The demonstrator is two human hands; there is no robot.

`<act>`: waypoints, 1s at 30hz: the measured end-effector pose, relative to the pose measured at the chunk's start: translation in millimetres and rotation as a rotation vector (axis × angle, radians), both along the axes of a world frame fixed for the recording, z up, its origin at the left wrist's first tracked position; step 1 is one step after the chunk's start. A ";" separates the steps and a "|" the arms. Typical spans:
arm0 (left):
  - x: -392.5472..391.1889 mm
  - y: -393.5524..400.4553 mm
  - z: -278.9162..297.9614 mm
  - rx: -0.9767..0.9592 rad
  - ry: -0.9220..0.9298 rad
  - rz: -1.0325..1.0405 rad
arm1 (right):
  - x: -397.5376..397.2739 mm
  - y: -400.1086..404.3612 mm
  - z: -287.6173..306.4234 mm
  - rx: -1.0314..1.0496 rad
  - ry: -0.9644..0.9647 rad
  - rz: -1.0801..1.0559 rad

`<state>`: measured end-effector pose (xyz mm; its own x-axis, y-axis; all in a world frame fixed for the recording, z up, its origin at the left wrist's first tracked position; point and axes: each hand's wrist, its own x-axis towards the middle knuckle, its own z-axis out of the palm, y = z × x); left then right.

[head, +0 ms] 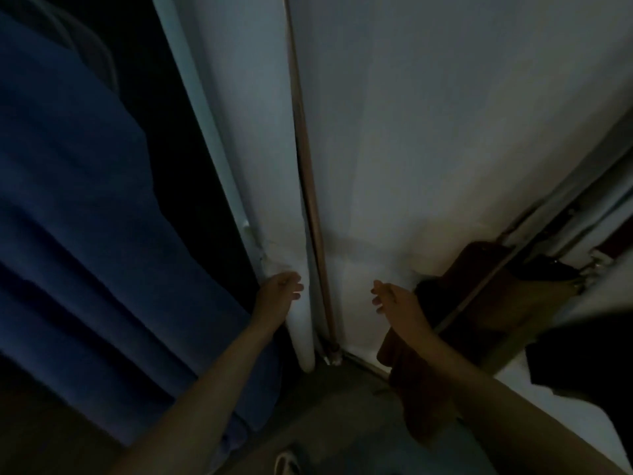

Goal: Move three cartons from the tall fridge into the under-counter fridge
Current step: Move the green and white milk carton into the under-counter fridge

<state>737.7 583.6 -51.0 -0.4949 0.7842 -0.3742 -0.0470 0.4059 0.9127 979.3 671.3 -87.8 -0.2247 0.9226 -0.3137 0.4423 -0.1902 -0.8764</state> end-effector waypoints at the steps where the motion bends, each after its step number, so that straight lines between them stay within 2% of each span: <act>1: -4.0 1.9 -1.5 0.005 -0.012 -0.021 | -1.9 -6.4 1.3 0.007 -0.009 -0.021; 8: -10.8 -1.8 0.4 0.004 0.016 -0.198 | -12.6 -58.1 17.1 0.045 -0.066 -0.169; 17: -17.0 -41.2 12.1 0.062 0.033 -0.306 | -2.1 -134.8 48.6 0.106 -0.110 -0.222; 22: -31.0 -87.9 18.2 0.011 0.052 -0.330 | -6.3 -192.5 58.0 0.143 -0.119 -0.284; 26: -41.1 -135.8 27.2 0.044 0.070 -0.377 | -14.9 -240.2 65.8 0.147 -0.067 -0.317; 30: -44.3 -177.6 37.1 0.083 0.111 -0.401 | -24.8 -289.0 71.0 0.192 -0.095 -0.293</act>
<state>693.4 406.0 -13.9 -0.1779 0.9482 -0.2632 0.2005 0.2968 0.9337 954.5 382.3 -16.8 0.0801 0.9876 -0.1353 0.4747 -0.1571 -0.8660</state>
